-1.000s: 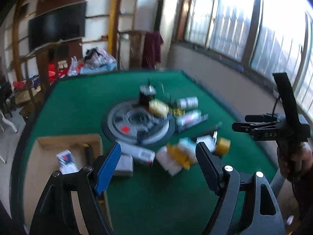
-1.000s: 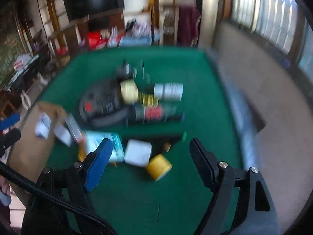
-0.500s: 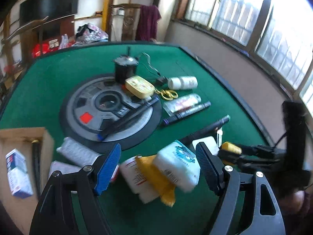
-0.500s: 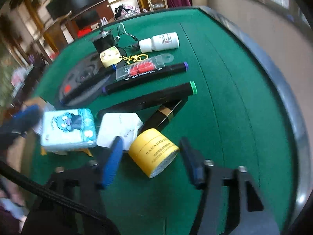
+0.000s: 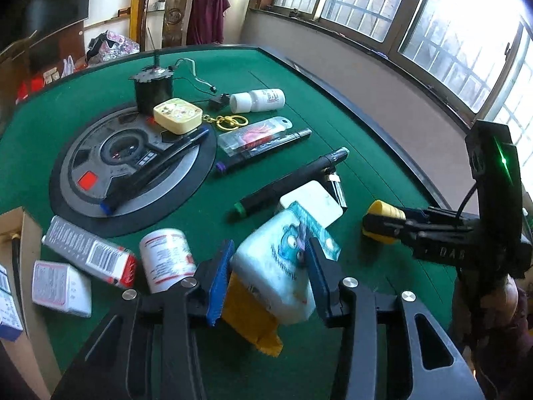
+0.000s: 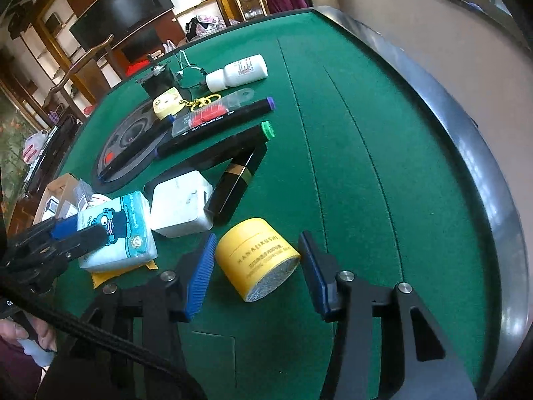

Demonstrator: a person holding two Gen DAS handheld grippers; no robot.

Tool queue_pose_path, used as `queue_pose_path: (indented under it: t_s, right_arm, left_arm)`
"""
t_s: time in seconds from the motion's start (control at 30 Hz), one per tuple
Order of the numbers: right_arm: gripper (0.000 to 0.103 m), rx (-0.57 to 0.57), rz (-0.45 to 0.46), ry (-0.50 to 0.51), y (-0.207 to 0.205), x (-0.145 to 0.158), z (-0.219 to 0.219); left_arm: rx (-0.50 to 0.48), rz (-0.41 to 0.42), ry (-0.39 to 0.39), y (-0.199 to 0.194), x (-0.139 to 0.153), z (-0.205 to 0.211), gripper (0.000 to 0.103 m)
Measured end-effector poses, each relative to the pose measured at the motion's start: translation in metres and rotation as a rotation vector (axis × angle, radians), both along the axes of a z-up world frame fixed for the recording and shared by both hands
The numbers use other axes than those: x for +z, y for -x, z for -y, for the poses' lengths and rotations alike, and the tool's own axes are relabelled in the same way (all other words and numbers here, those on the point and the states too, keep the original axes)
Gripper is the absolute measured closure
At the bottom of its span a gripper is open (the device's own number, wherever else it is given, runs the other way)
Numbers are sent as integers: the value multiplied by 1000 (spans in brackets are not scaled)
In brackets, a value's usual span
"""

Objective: Organize objects
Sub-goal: 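Grasp the blue cartoon tissue pack with the left gripper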

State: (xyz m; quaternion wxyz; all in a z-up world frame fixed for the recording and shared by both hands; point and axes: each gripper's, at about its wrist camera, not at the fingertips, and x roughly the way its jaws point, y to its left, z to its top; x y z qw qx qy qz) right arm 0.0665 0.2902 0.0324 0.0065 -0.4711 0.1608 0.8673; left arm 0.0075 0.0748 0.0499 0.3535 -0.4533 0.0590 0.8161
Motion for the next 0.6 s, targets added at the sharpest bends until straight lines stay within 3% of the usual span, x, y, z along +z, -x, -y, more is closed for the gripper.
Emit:
queue_pose_path:
  t_s: [0.17, 0.23, 0.3, 0.43, 0.6]
  right_arm:
    - [54, -4, -13, -27, 0, -4, 5]
    - [54, -7, -18, -28, -2, -4, 5]
    - [54, -11, -18, -14, -4, -4, 4]
    - [54, -12, -23, 16, -10, 0, 1]
    - [54, -21, -35, 43, -15, 10, 4]
  left_arm:
    - [-18, 5, 5, 0, -7, -18, 62]
    - [-23, 9, -8, -4, -6, -19, 90]
    - [-17, 18, -41, -7, -1, -15, 100]
    - [0, 7, -108, -16, 15, 2, 101]
    - [-22, 14, -83, -27, 20, 17, 98]
